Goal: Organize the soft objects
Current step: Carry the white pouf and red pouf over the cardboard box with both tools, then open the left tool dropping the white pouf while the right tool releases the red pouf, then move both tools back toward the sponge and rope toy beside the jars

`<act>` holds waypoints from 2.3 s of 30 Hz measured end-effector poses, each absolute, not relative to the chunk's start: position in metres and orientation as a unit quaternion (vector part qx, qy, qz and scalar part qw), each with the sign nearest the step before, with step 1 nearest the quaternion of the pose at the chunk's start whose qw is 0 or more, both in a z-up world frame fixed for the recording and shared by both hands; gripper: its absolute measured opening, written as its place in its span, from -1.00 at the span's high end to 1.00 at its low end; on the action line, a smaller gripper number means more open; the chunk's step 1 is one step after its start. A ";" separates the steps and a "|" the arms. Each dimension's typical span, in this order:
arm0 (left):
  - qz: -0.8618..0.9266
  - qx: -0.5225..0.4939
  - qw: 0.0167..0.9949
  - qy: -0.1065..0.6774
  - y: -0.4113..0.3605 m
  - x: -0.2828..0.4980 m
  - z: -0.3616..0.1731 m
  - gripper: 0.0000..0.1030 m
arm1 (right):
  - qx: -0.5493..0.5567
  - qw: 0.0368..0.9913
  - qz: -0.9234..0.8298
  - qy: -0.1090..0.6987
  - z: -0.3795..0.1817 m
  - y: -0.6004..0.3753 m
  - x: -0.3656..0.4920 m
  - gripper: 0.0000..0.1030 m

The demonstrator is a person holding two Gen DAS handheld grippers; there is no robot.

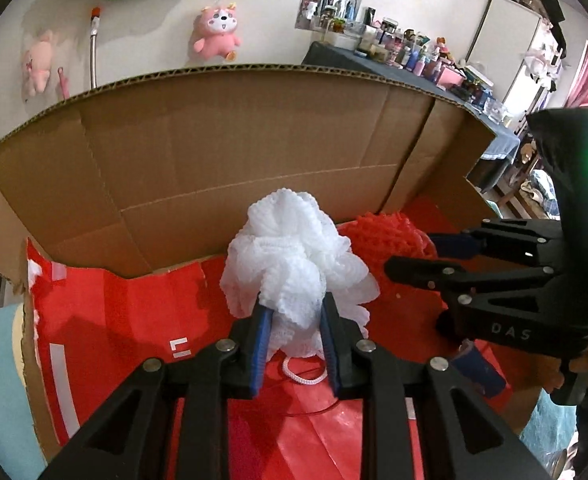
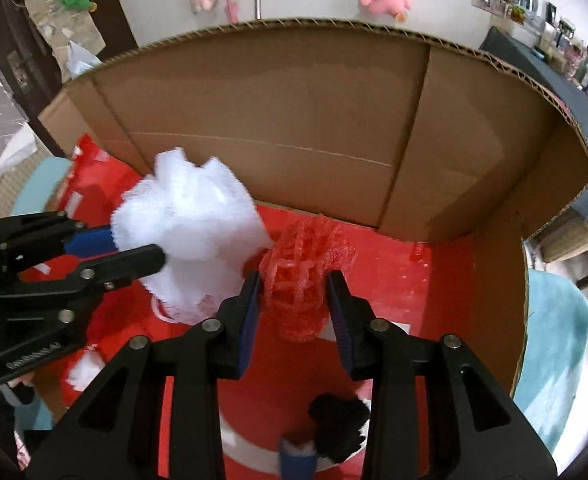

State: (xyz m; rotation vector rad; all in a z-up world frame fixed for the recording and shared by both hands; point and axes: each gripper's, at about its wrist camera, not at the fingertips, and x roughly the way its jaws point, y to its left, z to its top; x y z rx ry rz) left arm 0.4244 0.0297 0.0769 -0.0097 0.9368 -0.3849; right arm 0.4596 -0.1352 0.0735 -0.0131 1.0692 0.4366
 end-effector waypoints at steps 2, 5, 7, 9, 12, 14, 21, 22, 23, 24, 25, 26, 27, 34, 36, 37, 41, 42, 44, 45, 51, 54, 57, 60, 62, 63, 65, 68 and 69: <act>-0.184 -0.002 0.875 0.449 0.030 0.424 0.077 0.45 | -0.003 0.838 0.210 0.503 0.073 -0.138 0.458 0.34; -0.181 0.006 0.877 0.446 0.030 0.421 0.078 0.40 | -0.005 0.839 0.206 0.503 0.075 -0.140 0.455 0.32; -0.181 0.004 0.877 0.446 0.028 0.424 0.079 0.34 | -0.003 0.839 0.204 0.505 0.076 -0.140 0.457 0.28; -0.180 0.003 0.877 0.445 0.028 0.424 0.080 0.33 | -0.003 0.838 0.204 0.506 0.075 -0.139 0.459 0.26; -0.176 0.005 0.878 0.445 0.028 0.421 0.081 0.27 | -0.008 0.838 0.202 0.506 0.076 -0.139 0.458 0.22; -0.172 0.004 0.879 0.444 0.029 0.421 0.083 0.15 | -0.011 0.840 0.199 0.505 0.077 -0.135 0.457 0.08; -0.157 0.006 0.886 0.436 0.034 0.417 0.090 -0.15 | -0.005 0.847 0.188 0.497 0.084 -0.134 0.456 -0.13; -0.154 0.006 0.888 0.433 0.036 0.415 0.093 -0.22 | -0.005 0.848 0.186 0.496 0.086 -0.135 0.455 -0.13; -0.153 0.005 0.890 0.430 0.037 0.412 0.095 -0.27 | -0.005 0.849 0.185 0.494 0.088 -0.136 0.454 -0.14; -0.153 0.004 0.892 0.426 0.037 0.409 0.098 -0.29 | -0.006 0.851 0.184 0.492 0.091 -0.137 0.451 -0.15; -0.152 0.002 0.893 0.424 0.038 0.407 0.101 -0.32 | -0.005 0.852 0.184 0.490 0.094 -0.138 0.449 -0.17; -0.152 0.001 0.895 0.420 0.039 0.404 0.104 -0.36 | -0.004 0.854 0.184 0.486 0.097 -0.140 0.446 -0.21; -0.149 -0.001 0.897 0.416 0.040 0.400 0.109 -0.39 | -0.003 0.857 0.183 0.482 0.102 -0.142 0.442 -0.24; -0.137 -0.016 0.917 0.375 0.043 0.356 0.146 -0.83 | 0.004 0.877 0.182 0.445 0.140 -0.161 0.402 -0.38; -0.134 -0.016 0.925 0.355 0.041 0.336 0.159 -0.93 | 0.000 0.886 0.179 0.427 0.155 -0.167 0.385 -0.49; -0.133 -0.013 0.929 0.346 0.039 0.328 0.165 -0.96 | -0.002 0.891 0.180 0.418 0.162 -0.169 0.375 -0.52; -0.133 0.002 0.941 0.312 0.031 0.287 0.185 -0.99 | -0.009 0.909 0.177 0.377 0.190 -0.179 0.331 -0.67; -0.132 0.004 0.943 0.305 0.030 0.278 0.189 -0.99 | -0.009 0.912 0.178 0.369 0.196 -0.181 0.321 -0.70; -0.131 0.003 0.948 0.290 0.029 0.259 0.195 -0.99 | -0.015 0.920 0.176 0.349 0.207 -0.185 0.297 -0.70; -0.131 0.001 0.950 0.283 0.029 0.249 0.199 -0.99 | -0.018 0.924 0.175 0.339 0.211 -0.187 0.286 -0.70; -0.121 0.002 0.966 0.229 0.029 0.187 0.212 -1.00 | -0.012 0.943 0.176 0.282 0.234 -0.200 0.214 -0.87; -0.123 -0.001 0.970 0.209 0.031 0.156 0.213 -1.00 | -0.017 0.951 0.168 0.260 0.238 -0.204 0.177 -0.90; -0.121 0.002 0.974 0.193 0.030 0.128 0.210 -1.00 | -0.016 0.956 0.164 0.244 0.236 -0.206 0.145 -0.90; -0.121 -0.007 0.975 0.185 0.030 0.102 0.204 -1.00 | -0.006 0.960 0.158 0.231 0.230 -0.211 0.115 -0.90; -0.130 -0.010 0.975 0.181 0.028 0.087 0.200 -1.00 | 0.002 0.962 0.158 0.224 0.223 -0.215 0.095 -0.90; -0.131 -0.011 0.975 0.178 0.027 0.078 0.197 -1.00 | 0.002 0.963 0.155 0.221 0.219 -0.215 0.087 -0.90; -0.134 -0.014 0.975 0.177 0.025 0.064 0.188 -1.00 | -0.002 0.964 0.145 0.221 0.209 -0.216 0.073 -0.90; -0.133 -0.014 0.974 0.181 0.021 0.054 0.177 -1.00 | -0.005 0.966 0.132 0.223 0.191 -0.215 0.056 -0.90; -0.127 -0.010 0.975 0.181 0.019 0.050 0.172 -1.00 | -0.005 0.965 0.130 0.226 0.186 -0.214 0.053 -0.90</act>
